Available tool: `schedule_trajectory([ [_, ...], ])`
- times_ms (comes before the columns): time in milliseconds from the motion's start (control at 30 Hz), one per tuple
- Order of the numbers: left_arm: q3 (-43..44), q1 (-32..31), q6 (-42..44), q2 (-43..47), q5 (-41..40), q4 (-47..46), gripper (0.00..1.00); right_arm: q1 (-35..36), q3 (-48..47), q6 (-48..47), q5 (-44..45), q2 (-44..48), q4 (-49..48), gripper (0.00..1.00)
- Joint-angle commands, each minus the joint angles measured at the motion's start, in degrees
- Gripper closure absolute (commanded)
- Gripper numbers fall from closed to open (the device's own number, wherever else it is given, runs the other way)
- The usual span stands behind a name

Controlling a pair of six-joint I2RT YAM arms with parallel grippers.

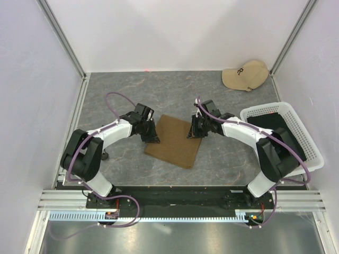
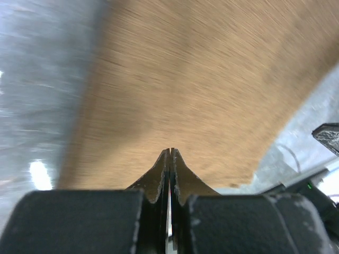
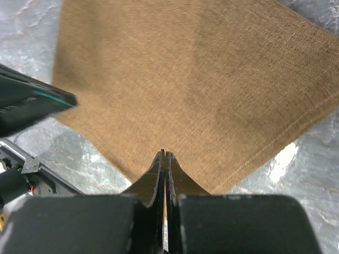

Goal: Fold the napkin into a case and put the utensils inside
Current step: Rotate the square-folded napkin at the center of the board, then pick up the top corner of the square-folded napkin from the center of the board.

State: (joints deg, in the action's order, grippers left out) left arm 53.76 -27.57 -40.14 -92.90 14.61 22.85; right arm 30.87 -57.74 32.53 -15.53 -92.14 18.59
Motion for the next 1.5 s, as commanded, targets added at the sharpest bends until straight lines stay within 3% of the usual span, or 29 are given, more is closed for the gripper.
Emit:
schedule_trajectory([
  [0, -0.7, 0.9, 5.2, -0.7, -2.0, 1.9, 0.98, -1.8, 0.0, -0.1, -0.7, -3.1, -4.1, 1.0],
  [333, -10.9, -2.5, -1.2, -1.3, -0.6, -6.2, 0.98, -4.7, -7.6, -10.8, 9.5, -17.3, -4.1, 1.0],
  [533, -13.0, -8.5, -6.2, 0.4, 3.1, -8.6, 0.98, -4.8, -16.9, -13.7, 14.7, -16.0, 4.3, 0.99],
  [567, -13.0, -8.6, -6.5, 1.2, 3.8, -8.7, 0.98, -4.7, -16.0, -13.3, 14.5, -14.5, 4.6, 0.95],
  [600, -13.0, -8.6, -6.8, 3.5, 3.8, -8.7, 0.98, -4.7, -15.2, -12.8, 14.8, -12.8, 6.3, 0.85],
  [633, -13.0, -8.6, -6.7, 5.0, 3.8, -8.7, 0.98, -4.4, -14.3, -11.1, 15.2, -9.6, 7.3, 0.57],
  [733, -13.3, -8.6, -6.2, 9.7, 4.3, -9.0, 0.93, -4.2, -7.3, -9.9, 15.0, -3.9, 11.6, 0.39],
  [767, -13.5, -8.6, -6.1, 10.5, 4.5, -9.1, 0.92, -4.2, -5.3, -9.1, 14.7, -2.5, 12.5, 0.37],
  [867, -13.7, -8.6, -5.0, 12.6, 5.0, -8.6, 0.89, -4.1, 2.4, -6.7, 11.9, 3.4, 12.2, 0.4],
  [933, -14.1, -8.6, -4.4, 13.4, 3.7, -8.0, 0.85, -4.2, 6.5, -5.4, 9.9, 6.7, 10.7, 0.51],
  [1000, -14.5, -8.6, -4.0, 13.2, 3.4, -8.0, 0.82, -4.2, 8.2, -4.5, 8.6, 8.3, 9.3, 0.54],
  [1233, -17.5, -8.6, -4.7, 14.2, 4.6, -10.5, 0.75, -4.2, 13.3, -3.5, 3.5, 7.6, 5.4, 0.58],
  [1467, -19.0, -8.6, -4.9, 15.9, 3.9, -9.7, 0.77, -4.3, 15.0, -2.6, 2.4, 7.9, 3.4, 0.66],
])
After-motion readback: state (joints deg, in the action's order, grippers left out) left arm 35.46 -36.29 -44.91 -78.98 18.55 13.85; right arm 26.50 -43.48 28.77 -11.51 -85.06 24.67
